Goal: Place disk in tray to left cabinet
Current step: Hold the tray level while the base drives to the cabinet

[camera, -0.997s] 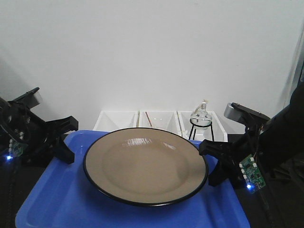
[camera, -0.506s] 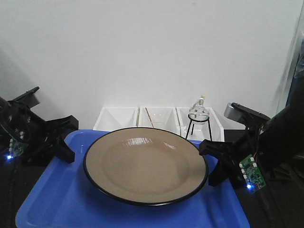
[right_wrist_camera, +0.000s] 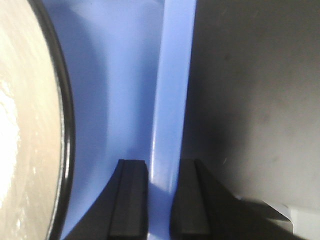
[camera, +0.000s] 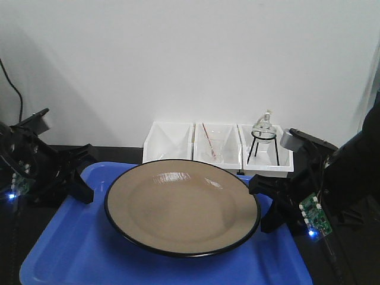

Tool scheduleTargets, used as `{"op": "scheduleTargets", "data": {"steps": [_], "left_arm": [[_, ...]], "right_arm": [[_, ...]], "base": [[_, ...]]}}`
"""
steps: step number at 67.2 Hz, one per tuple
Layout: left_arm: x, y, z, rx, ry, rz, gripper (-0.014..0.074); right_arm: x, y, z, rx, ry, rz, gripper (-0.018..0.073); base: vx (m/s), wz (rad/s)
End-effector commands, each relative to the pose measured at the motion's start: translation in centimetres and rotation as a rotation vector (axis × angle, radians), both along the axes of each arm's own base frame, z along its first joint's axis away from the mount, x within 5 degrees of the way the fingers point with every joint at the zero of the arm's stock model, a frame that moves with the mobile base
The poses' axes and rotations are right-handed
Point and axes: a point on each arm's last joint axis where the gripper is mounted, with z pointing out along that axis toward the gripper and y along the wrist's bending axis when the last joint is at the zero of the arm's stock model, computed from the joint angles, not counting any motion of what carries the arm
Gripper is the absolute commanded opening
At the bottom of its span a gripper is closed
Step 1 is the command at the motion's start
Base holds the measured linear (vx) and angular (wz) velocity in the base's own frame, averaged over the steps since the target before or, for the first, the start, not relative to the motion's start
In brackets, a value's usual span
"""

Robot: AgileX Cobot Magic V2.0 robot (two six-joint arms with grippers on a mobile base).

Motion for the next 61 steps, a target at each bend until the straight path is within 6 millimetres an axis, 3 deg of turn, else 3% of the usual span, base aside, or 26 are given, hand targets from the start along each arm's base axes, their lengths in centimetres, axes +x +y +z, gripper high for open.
{"op": "scheduleTargets", "data": {"steps": [1, 61], "left_arm": [[-1.19, -1.66, 3.28, -0.190, -0.072, -0.007, -0.0001], [-1.19, -1.66, 3.28, -0.190, -0.072, -0.007, -0.0001]], "right_arm": [[-0.79, 1.06, 3.50, 0.169, -0.119, -0.011, -0.0004], [-0.82, 1.06, 3.48, 0.168, -0.115, -0.009, -0.0004]], "base": [[-0.23, 0.15], [-0.27, 0.27]]}}
